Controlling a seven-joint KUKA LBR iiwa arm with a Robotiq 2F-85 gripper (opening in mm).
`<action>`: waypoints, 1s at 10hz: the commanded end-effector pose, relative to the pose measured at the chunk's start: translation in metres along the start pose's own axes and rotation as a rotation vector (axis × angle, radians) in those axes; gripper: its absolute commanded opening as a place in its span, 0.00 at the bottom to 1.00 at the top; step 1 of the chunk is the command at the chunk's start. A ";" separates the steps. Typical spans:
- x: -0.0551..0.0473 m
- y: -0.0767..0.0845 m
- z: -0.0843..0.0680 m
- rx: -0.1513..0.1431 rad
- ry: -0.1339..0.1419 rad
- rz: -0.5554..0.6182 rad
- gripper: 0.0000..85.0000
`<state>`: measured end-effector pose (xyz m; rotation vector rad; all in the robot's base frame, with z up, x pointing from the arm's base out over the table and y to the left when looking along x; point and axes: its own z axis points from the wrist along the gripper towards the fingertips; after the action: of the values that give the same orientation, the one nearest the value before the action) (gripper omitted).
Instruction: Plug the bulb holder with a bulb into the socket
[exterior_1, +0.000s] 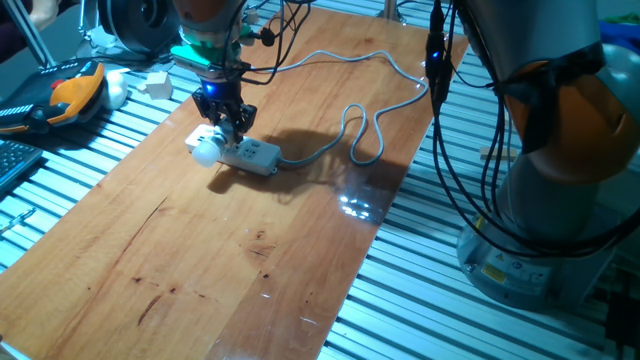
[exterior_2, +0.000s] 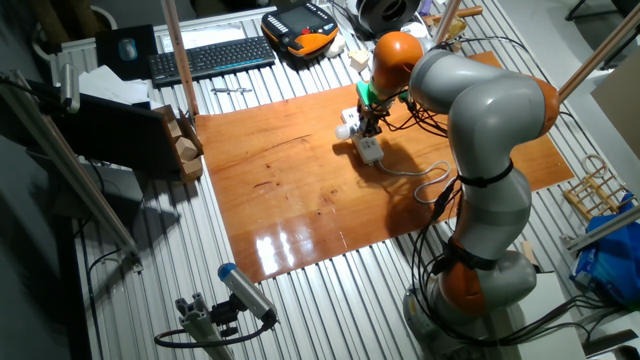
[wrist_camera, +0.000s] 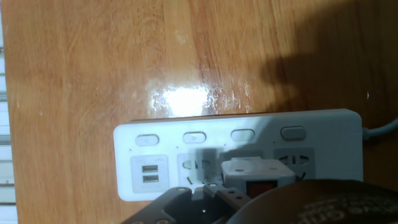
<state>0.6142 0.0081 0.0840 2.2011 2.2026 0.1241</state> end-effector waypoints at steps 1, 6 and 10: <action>0.000 0.000 0.000 0.000 0.001 0.000 0.00; 0.000 -0.001 0.002 0.000 0.003 0.002 0.00; 0.001 0.000 0.005 -0.001 0.003 0.002 0.00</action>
<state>0.6146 0.0089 0.0789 2.2039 2.2022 0.1282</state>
